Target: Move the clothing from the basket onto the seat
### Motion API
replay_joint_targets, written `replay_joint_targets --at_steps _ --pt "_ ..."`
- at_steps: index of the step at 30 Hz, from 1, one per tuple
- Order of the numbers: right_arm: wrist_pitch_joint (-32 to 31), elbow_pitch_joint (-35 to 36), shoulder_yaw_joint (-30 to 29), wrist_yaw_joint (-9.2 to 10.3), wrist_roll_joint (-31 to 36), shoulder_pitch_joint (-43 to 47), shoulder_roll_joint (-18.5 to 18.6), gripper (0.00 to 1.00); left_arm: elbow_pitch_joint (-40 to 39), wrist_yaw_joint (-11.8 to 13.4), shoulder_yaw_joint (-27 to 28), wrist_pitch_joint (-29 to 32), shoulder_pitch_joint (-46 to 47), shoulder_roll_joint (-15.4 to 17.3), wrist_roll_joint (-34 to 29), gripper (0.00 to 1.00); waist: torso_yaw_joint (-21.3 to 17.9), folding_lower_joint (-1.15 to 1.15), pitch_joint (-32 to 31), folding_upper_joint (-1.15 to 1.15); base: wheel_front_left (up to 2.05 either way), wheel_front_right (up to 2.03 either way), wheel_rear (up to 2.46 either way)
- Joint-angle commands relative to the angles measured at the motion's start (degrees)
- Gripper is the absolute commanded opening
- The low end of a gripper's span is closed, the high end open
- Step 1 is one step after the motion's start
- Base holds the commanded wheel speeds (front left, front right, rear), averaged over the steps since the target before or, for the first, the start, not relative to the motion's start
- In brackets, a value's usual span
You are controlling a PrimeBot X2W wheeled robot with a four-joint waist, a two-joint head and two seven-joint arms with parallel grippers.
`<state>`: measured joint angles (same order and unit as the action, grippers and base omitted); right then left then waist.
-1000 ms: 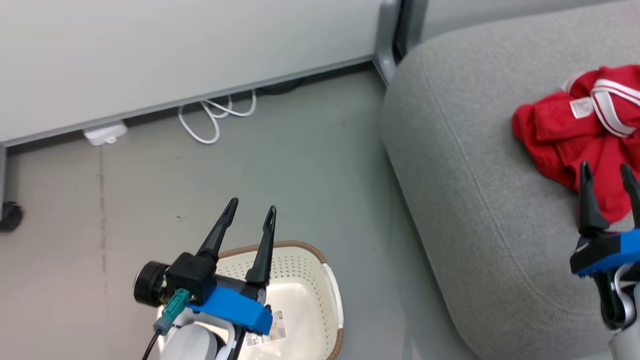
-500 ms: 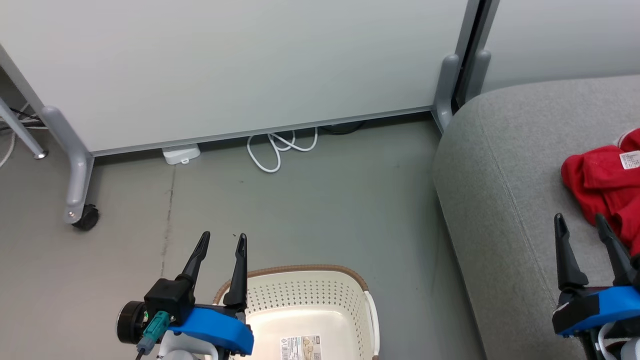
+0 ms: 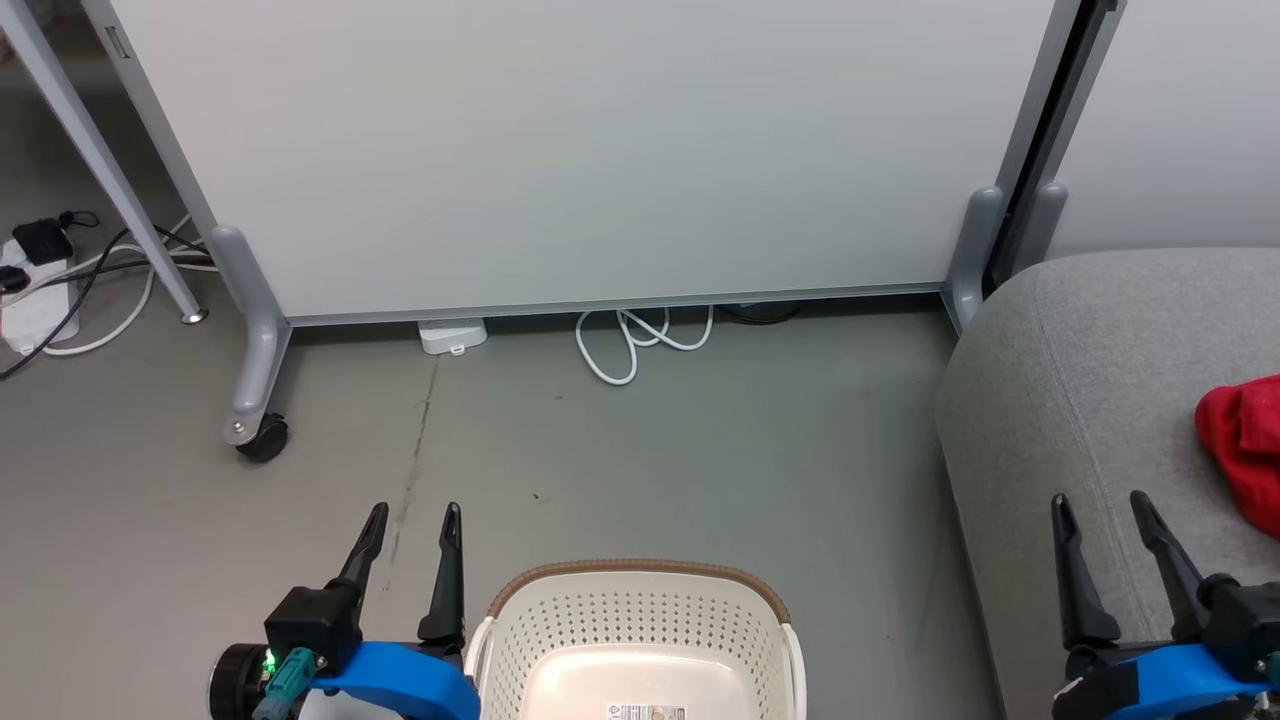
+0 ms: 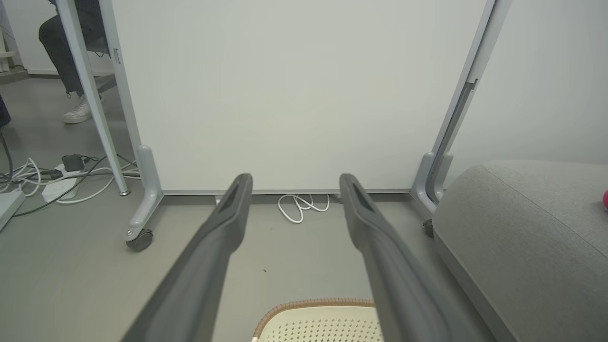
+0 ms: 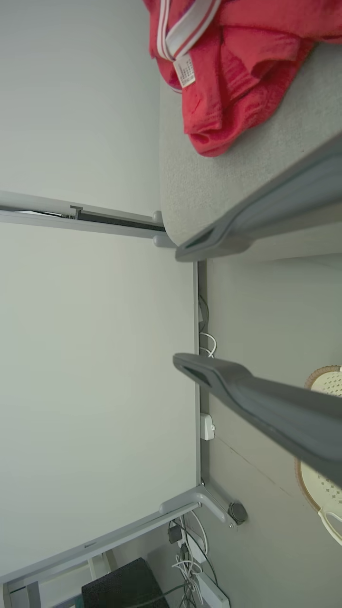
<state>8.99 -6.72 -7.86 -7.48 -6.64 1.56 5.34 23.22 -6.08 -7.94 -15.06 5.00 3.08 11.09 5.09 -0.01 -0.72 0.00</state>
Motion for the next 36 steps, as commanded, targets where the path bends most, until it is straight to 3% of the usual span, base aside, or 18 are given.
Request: replay_joint_targets --at_steps 1,33,34,36 --pt "0.4 0.4 0.4 -0.03 0.4 1.4 -0.6 1.0 0.4 -0.2 0.7 -0.2 -0.4 -0.1 -0.3 1.0 0.6 0.01 -0.4 0.0 0.0 0.0 0.0" --pt "1.3 -1.6 1.6 -0.03 0.5 3.7 -2.5 1.0 1.4 -0.8 1.9 -0.2 -2.1 -0.2 -0.1 1.0 0.3 0.01 -1.3 0.0 0.0 0.0 0.0" --pt "1.2 -1.6 1.7 0.0 0.5 3.2 -2.3 0.0 1.5 -0.6 1.9 0.0 -2.0 -0.1 -0.2 0.0 0.3 0.01 -1.3 0.0 0.0 0.0 0.0" --pt "1.1 -2.4 1.7 0.0 0.4 3.3 -2.4 0.0 2.2 -0.6 1.9 0.1 -2.5 -0.2 0.0 0.0 0.3 0.01 -1.3 0.0 0.0 0.0 0.0"
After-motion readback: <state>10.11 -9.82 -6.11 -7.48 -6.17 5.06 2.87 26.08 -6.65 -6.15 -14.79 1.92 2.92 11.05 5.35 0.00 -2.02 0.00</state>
